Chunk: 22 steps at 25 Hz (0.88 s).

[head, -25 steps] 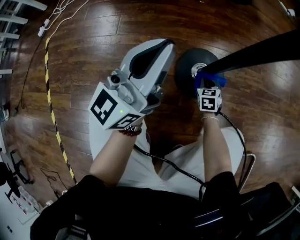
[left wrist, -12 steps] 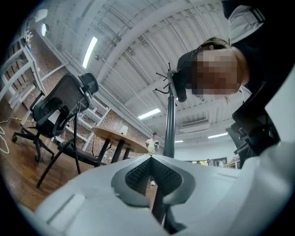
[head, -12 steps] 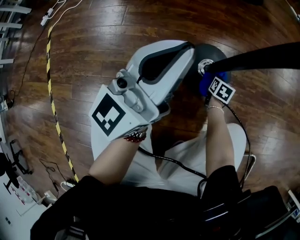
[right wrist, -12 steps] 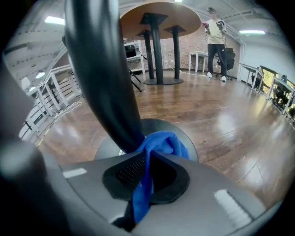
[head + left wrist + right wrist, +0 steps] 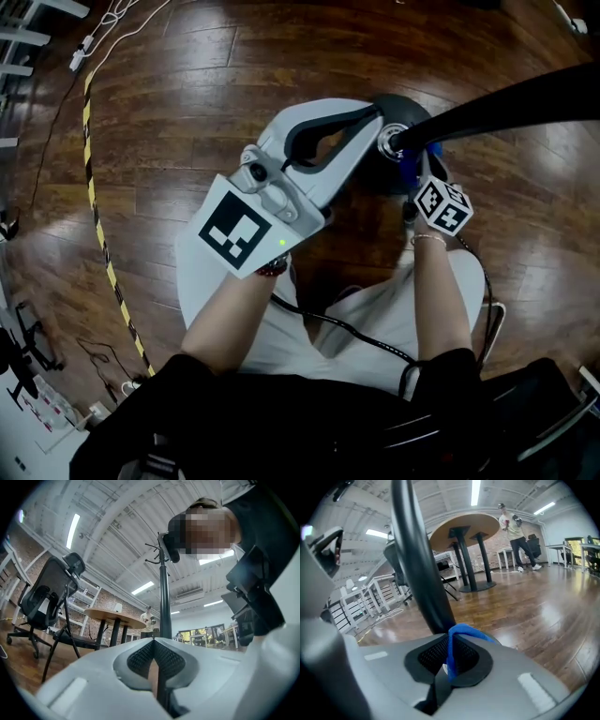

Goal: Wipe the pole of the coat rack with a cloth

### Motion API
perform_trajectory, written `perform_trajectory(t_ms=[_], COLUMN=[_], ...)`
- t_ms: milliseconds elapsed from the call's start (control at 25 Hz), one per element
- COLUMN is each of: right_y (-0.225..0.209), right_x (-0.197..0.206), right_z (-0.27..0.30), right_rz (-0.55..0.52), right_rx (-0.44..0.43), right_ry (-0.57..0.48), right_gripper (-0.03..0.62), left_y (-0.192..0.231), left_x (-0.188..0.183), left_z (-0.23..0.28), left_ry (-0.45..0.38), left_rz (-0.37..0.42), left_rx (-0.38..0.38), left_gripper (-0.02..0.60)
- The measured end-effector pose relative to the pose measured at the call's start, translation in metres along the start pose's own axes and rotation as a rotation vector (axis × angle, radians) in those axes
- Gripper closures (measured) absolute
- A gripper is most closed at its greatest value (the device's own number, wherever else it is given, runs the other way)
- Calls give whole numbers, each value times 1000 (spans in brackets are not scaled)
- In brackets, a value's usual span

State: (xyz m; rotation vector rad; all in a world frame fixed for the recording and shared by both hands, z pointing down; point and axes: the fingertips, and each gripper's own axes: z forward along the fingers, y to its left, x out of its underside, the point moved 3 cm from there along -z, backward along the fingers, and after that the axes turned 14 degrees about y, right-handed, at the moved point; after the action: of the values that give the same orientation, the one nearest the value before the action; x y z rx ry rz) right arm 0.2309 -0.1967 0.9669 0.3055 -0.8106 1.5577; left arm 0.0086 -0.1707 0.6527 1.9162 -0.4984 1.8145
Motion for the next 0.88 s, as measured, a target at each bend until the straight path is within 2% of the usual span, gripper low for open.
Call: perform_trajectory(t_ms=[160,240,480,680,880], right_y=[30,40,64,66,75], right_x=[-17,-26,-53,-79,-117], right_z=[-32,-41,-63,-108,-150], right_rz=[-166,-235,-252,-291,-409], right_rx=[-103,-118,-97,-54,-50], right_ry=[-62,-85,-183,-308,-418], right_gripper=[576,576,576,576,576], left_y=[1,2,-7,-20,-39], left_x=[9,10,16,30,31], left_z=[6,8,22,31,39], left_ry=[16,14,25,97,137], left_rz=[-8,-14,-8,72,100], left_rx=[15,22,68,105,167], left_gripper=[588,588,588,588,588])
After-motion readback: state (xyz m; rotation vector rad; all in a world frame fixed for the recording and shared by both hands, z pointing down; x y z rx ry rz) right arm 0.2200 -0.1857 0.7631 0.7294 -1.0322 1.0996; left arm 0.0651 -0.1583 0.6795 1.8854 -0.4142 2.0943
